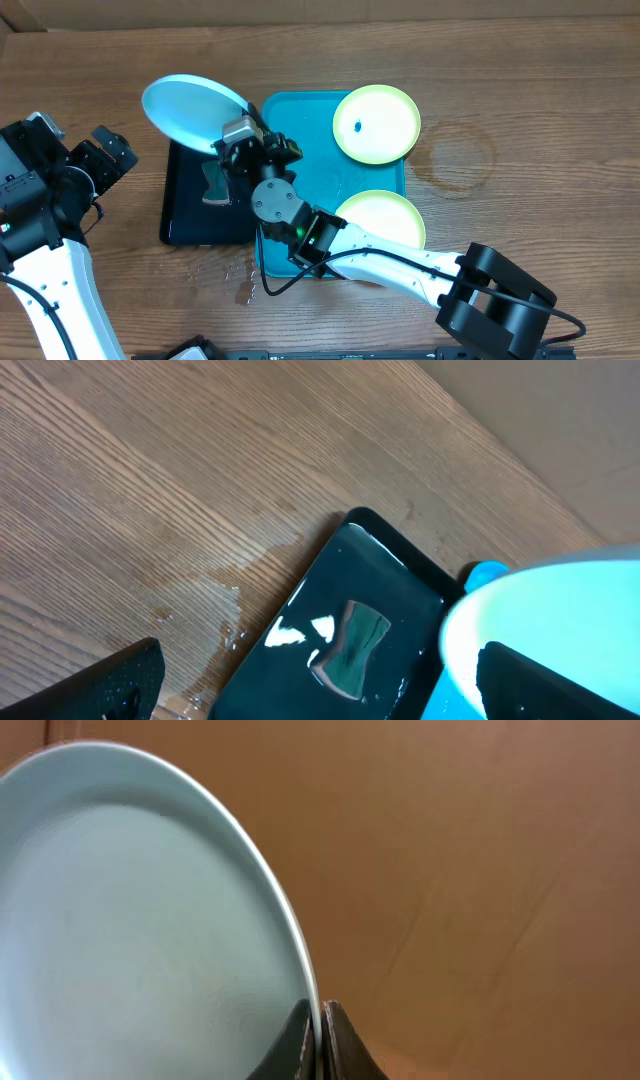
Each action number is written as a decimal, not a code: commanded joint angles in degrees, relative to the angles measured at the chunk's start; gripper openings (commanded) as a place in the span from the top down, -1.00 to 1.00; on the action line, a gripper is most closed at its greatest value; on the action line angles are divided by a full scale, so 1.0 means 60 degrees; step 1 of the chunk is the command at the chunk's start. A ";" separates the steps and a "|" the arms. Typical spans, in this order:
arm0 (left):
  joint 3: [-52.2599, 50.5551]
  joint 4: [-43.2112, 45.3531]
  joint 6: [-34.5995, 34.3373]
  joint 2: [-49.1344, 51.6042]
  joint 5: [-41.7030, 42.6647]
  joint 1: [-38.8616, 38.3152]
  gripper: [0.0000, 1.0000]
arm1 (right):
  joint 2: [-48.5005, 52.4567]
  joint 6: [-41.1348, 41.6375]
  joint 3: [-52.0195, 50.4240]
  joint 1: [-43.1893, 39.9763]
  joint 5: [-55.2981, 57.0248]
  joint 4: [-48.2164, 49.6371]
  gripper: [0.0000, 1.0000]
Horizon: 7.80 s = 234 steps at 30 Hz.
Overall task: Clean dirty plates on tray and stack at the side
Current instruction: 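Hold the white plate tilted over the black tray to drain it, then carry the white plate right and set it on the table beside the tray, then open the right gripper and withdraw from the white plate, then move the right gripper to the lower yellow plate's rim and grip it, then drag the lower yellow plate up-left on the teal tray with right gripper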
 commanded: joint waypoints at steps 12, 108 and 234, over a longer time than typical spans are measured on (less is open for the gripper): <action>0.0124 0.0018 -0.0062 0.0040 0.0178 0.0051 -1.00 | -0.0069 0.8659 0.0211 -0.1169 -0.1829 -0.4047 0.92; 0.0124 0.0015 -0.0062 0.0044 0.0178 0.0051 -1.00 | -0.2291 0.9737 -0.3421 -1.0794 -0.8131 -1.1548 0.39; 0.0124 0.0018 -0.0062 0.0044 0.0178 0.0051 -0.99 | -0.3118 0.8153 -0.3089 -0.6761 -1.1165 -1.3216 0.92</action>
